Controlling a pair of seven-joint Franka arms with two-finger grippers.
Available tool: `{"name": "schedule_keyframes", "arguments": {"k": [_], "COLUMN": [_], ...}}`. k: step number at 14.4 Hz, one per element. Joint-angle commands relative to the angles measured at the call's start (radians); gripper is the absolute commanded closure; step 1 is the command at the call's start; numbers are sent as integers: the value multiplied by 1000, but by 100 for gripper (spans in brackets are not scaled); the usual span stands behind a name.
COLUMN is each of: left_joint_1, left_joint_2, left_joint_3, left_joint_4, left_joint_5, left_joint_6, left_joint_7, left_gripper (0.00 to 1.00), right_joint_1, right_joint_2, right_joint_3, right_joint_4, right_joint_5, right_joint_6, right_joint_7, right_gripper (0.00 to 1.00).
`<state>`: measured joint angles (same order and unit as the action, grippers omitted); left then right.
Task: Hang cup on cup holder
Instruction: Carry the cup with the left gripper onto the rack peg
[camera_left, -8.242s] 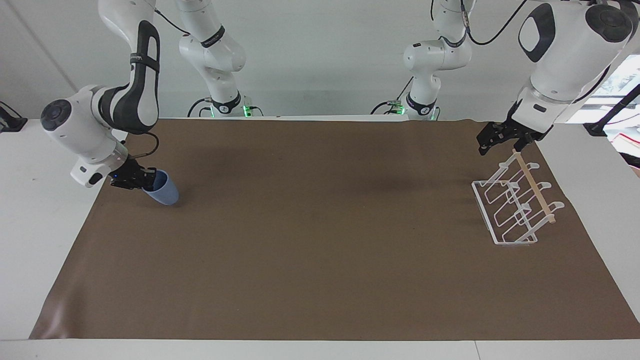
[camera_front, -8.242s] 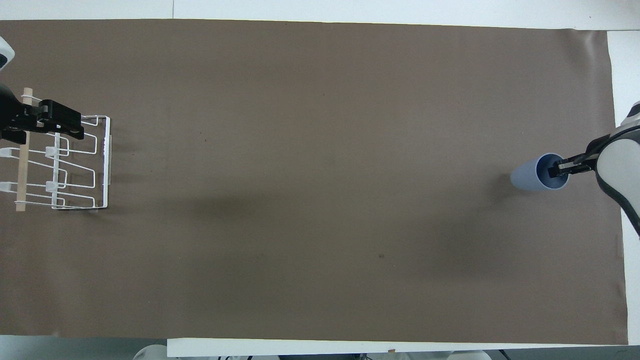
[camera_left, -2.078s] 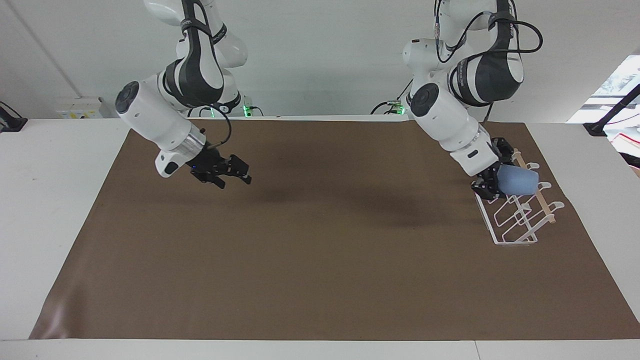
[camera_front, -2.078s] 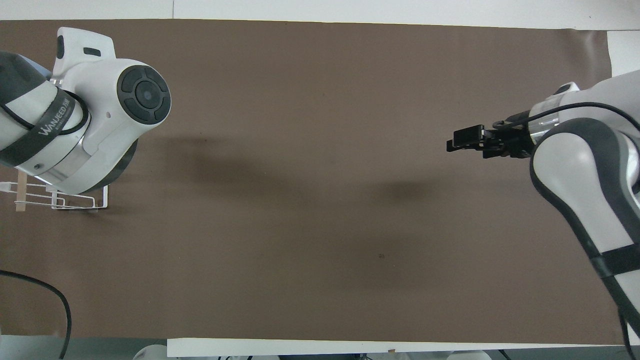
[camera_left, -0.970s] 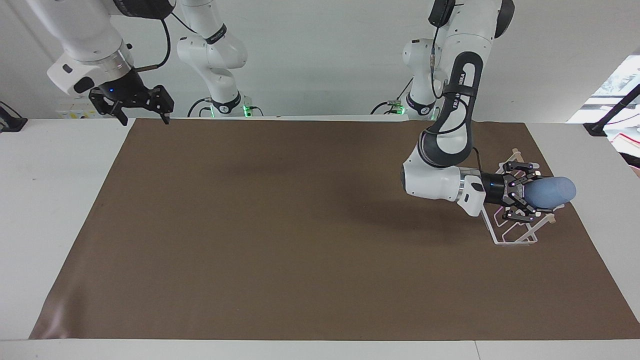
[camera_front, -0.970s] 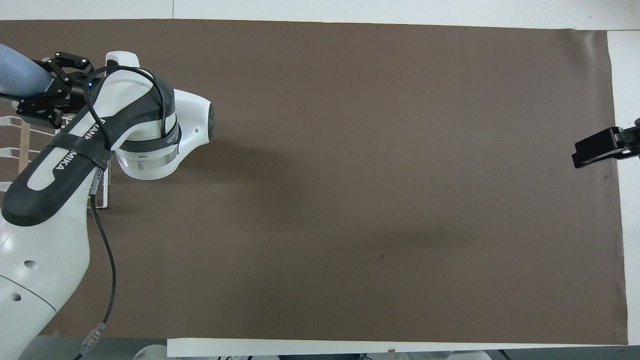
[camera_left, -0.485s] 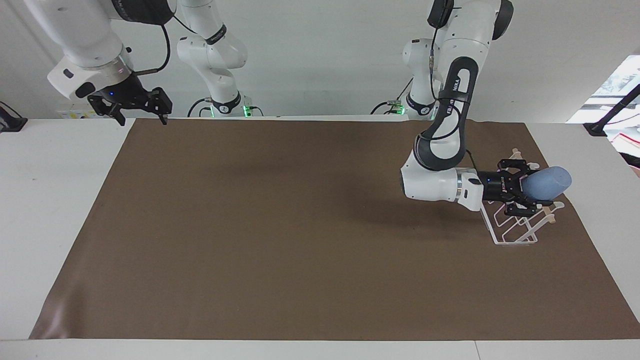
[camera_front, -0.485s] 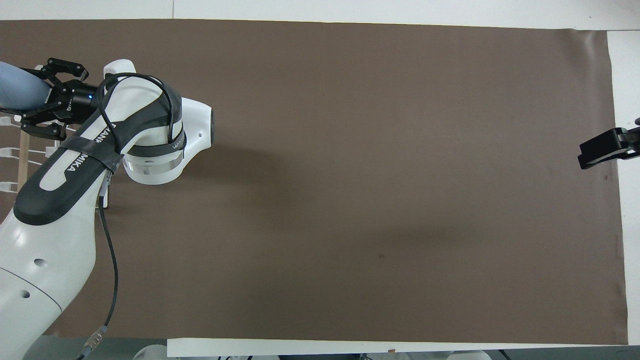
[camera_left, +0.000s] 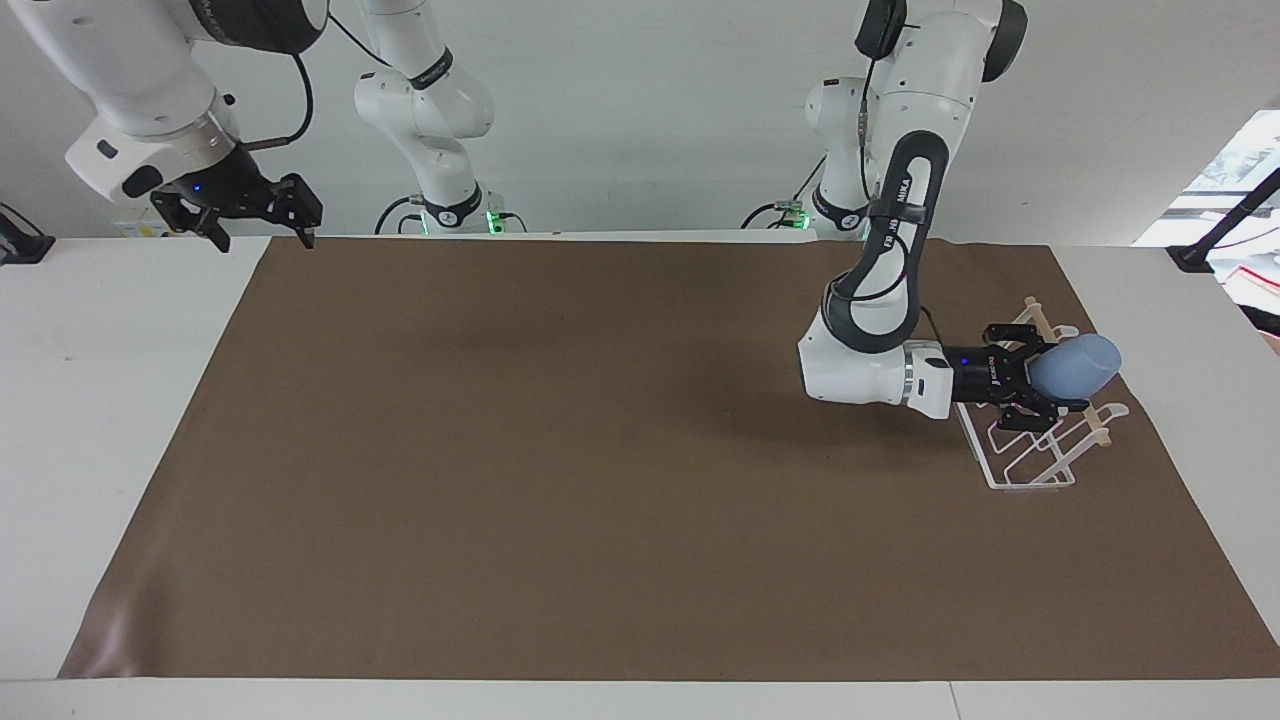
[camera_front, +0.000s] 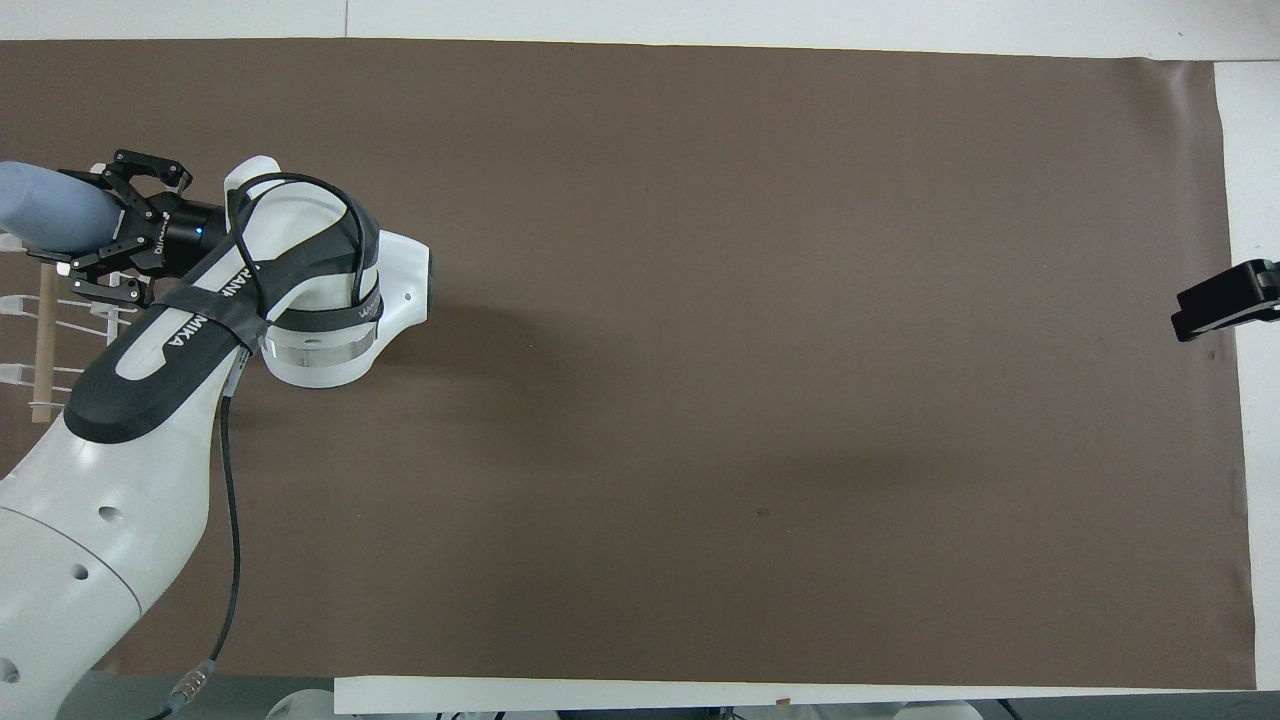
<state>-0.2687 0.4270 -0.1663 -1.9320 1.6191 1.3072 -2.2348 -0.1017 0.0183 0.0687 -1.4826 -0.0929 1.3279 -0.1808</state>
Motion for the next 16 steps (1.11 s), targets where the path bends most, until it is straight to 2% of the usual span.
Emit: {"name": "schedule_keyframes", "arguments": {"k": [1, 8, 16], "left_joint_1": [12, 35, 51], "left_joint_2": [19, 99, 130], "left_joint_3": [4, 5, 2], "left_joint_4": [-31, 2, 16], "left_joint_5": [-7, 10, 21], "left_joint_6": [-2, -8, 43], "left_joint_7": [-74, -114, -112], "left_gripper": [100, 100, 100], "right_joint_1": [86, 86, 94], "right_joint_2": [0, -11, -11], "right_joint_3": [-78, -79, -81], "right_joint_4": [5, -2, -4], "right_joint_5": [-14, 1, 5], "right_joint_6": [-18, -22, -13], "right_joint_7": [14, 43, 50], "right_gripper": [0, 0, 0]}}
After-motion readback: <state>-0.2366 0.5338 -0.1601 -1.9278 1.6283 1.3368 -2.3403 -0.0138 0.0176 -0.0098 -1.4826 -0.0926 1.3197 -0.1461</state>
